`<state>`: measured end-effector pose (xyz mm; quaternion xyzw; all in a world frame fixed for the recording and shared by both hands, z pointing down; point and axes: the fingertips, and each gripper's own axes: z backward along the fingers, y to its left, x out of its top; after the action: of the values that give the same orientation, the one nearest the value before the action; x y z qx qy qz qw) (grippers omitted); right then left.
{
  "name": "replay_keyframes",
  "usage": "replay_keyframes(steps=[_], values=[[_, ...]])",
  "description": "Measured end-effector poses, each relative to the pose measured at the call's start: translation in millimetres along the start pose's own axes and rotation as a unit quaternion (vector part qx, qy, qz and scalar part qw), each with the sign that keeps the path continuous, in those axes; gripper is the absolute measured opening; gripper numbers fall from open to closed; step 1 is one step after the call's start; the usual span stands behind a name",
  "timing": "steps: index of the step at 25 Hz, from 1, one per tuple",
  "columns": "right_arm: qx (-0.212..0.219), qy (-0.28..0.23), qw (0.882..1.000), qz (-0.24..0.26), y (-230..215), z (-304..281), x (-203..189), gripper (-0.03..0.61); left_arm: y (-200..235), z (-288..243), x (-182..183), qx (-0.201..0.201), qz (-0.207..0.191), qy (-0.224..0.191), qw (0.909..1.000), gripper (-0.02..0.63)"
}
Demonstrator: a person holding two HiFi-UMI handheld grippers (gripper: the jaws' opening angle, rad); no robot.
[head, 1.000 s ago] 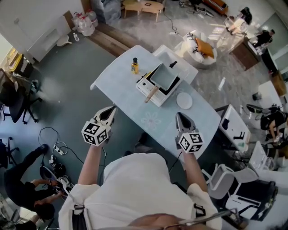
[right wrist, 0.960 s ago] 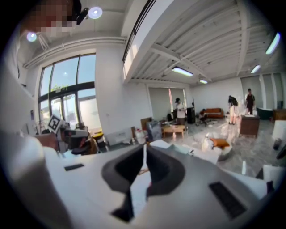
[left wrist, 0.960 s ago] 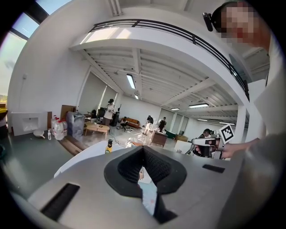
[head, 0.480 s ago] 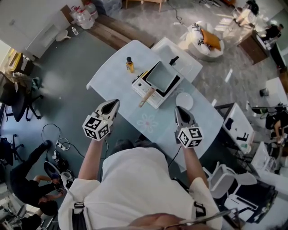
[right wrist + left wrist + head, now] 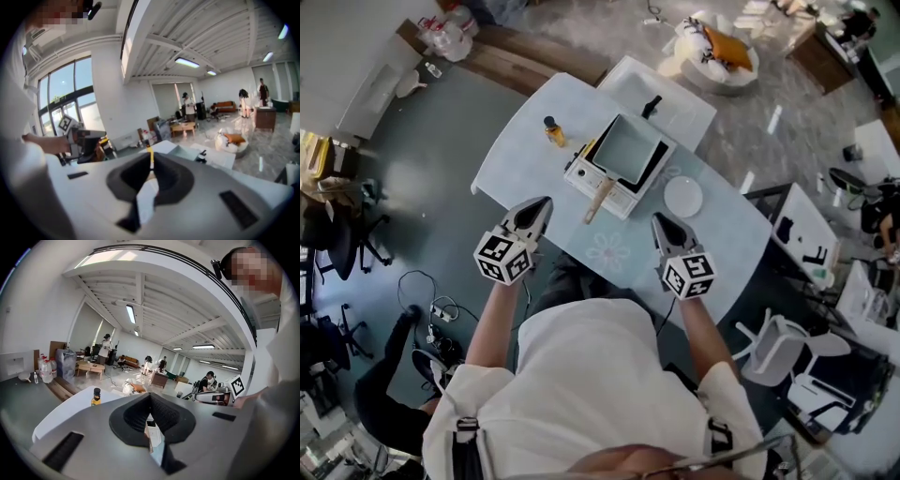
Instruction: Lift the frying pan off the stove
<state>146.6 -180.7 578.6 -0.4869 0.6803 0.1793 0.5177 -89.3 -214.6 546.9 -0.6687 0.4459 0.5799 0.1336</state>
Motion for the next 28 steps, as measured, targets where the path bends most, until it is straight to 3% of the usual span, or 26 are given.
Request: replay_keyframes(steps=[6,13,17,19,21,28], values=[[0.021,0.015,0.999,-0.046,8.4,-24.7,-19.3,0.037,12.5,-42.2,-22.2,-0.06,0.012,0.057,0.9965,0.029],[0.042,0.061,0.989,-0.127,12.9,-68.3,-60.9,0.038,17.5,-98.4,-72.3,-0.152,0.063,0.148,0.9751,0.032],[0.051,0.076,0.979,-0.184,12.2,-92.1,-85.3,0.041,20.6,-129.5,-102.8,-0.191,0.091,0.202,0.9562,0.048],[0.059,0.085,0.972,-0.21,13.7,-103.7,-98.5,0.094,22.3,-143.0,-120.6,-0.205,0.106,0.231,0.9452,0.108],[0.07,0.094,0.964,-0.239,16.6,-115.2,-110.3,0.132,24.3,-154.9,-137.5,-0.216,0.124,0.256,0.934,0.122],[0.096,0.111,0.927,-0.345,20.8,-152.2,-143.8,0.203,25.2,-187.5,-180.7,-0.255,0.222,0.325,0.8833,0.204]])
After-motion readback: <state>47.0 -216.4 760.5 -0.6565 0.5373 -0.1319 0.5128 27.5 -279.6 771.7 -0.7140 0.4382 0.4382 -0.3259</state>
